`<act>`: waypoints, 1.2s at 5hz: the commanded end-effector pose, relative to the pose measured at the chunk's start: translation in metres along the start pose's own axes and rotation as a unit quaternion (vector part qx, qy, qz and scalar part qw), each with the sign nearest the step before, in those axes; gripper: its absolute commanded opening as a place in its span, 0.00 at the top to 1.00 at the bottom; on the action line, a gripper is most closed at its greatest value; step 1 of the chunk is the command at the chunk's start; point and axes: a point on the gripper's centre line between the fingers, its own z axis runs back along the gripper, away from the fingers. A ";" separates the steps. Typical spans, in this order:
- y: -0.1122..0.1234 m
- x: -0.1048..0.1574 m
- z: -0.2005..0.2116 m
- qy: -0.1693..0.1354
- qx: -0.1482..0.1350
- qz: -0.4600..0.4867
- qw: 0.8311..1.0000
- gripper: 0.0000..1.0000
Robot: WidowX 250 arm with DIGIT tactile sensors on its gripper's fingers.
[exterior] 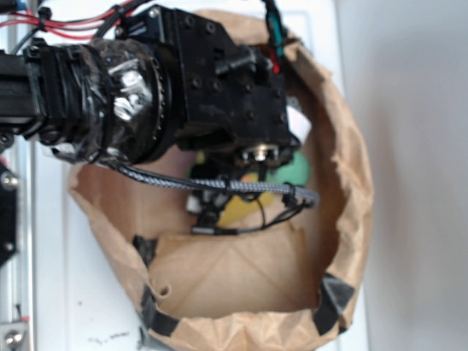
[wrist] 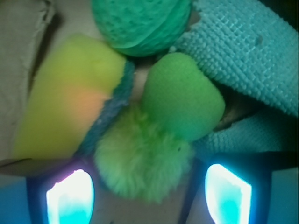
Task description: Grab the green animal.
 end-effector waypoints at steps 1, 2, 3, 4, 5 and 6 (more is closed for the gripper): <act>-0.011 0.003 0.005 -0.026 0.019 0.000 0.999 1.00; -0.009 0.001 0.009 -0.038 0.023 0.005 0.999 1.00; -0.006 -0.003 0.013 -0.044 0.023 0.007 0.999 1.00; -0.003 -0.003 0.016 -0.044 0.019 0.009 0.999 1.00; -0.005 -0.008 0.022 -0.046 0.014 0.007 0.999 1.00; -0.001 -0.009 0.033 -0.053 -0.004 0.011 0.999 1.00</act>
